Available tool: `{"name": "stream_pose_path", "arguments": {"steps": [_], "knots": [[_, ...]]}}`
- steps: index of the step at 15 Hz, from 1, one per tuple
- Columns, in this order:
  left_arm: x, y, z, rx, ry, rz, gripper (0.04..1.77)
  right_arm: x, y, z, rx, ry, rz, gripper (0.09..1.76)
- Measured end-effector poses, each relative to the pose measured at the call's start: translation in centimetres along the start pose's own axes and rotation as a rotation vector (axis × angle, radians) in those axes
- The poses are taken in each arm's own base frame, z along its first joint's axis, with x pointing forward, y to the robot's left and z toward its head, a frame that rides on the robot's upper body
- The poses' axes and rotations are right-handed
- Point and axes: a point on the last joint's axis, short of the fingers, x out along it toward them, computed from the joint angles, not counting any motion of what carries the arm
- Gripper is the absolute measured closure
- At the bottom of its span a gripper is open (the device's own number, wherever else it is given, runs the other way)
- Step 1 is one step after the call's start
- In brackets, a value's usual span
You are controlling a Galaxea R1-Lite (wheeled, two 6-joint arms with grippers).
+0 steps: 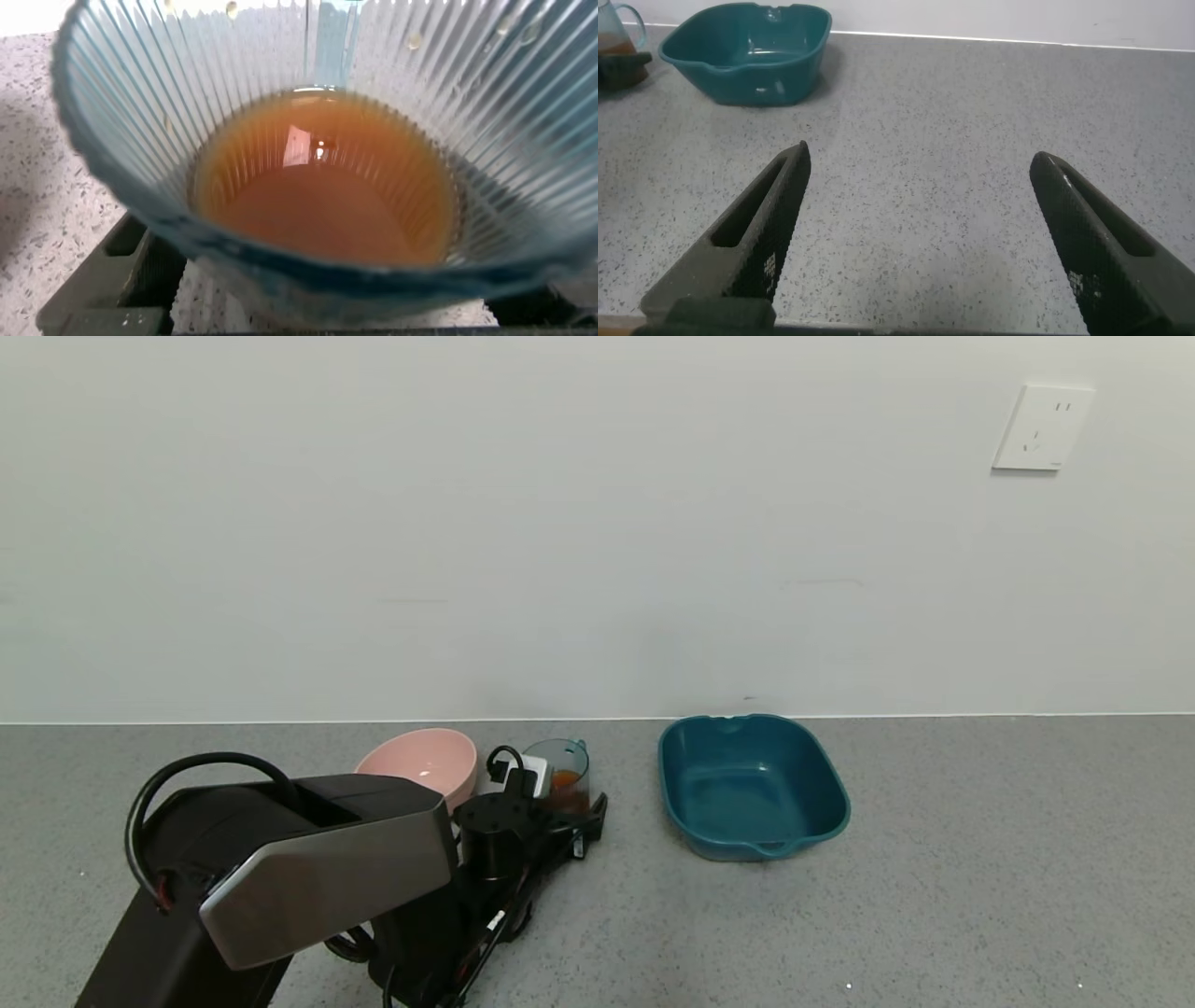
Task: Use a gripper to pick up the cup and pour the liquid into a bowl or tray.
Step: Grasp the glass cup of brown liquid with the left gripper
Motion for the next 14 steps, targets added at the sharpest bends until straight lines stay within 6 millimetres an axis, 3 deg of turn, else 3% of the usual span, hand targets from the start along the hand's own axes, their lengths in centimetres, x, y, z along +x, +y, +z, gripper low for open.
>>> {"name": "stream_pose_path", "arguments": {"steps": [7, 9, 14], "knots": [[0.18, 0.02, 0.05, -0.001, -0.006, 0.001, 0.09, 0.00, 0.00, 0.00, 0.000, 0.000, 0.000, 0.14], [0.21, 0.03, -0.02, -0.001, -0.005, 0.001, 0.43, 0.00, 0.00, 0.00, 0.000, 0.000, 0.000, 0.14], [0.22, 0.02, -0.07, -0.001, -0.004, 0.001, 0.47, 0.00, 0.00, 0.00, 0.000, 0.000, 0.000, 0.14]]}}
